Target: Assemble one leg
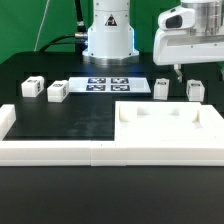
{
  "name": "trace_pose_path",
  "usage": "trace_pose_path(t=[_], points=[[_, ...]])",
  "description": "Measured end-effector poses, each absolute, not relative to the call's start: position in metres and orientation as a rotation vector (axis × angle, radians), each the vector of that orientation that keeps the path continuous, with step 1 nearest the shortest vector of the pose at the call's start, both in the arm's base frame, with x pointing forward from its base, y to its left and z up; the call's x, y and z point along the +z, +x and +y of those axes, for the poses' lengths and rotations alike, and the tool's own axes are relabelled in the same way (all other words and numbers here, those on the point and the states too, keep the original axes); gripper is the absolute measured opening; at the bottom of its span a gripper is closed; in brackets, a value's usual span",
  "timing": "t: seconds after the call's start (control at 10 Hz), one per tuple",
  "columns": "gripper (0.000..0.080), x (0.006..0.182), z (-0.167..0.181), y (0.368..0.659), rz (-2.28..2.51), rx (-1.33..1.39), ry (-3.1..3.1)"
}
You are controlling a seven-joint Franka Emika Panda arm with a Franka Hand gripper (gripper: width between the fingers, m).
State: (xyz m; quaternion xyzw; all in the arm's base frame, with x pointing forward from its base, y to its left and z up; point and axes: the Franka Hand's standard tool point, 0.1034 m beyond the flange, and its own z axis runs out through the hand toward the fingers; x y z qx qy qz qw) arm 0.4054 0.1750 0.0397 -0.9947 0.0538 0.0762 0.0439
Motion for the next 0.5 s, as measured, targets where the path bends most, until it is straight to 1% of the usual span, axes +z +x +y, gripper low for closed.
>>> trace_pose_path(t=[0.2,0.3,0.4,0.5], points=[[0.0649,0.04,0.172,0.41,0.14,0.48,-3.016],[0.0649,0.033,0.174,0.406,0.131,0.558,-3.008],[0.0649,0.031,0.174,0.396,0.106,0.738,-2.981],[0.0649,0.028,0.175,0.397,0.1,0.879,-2.946]])
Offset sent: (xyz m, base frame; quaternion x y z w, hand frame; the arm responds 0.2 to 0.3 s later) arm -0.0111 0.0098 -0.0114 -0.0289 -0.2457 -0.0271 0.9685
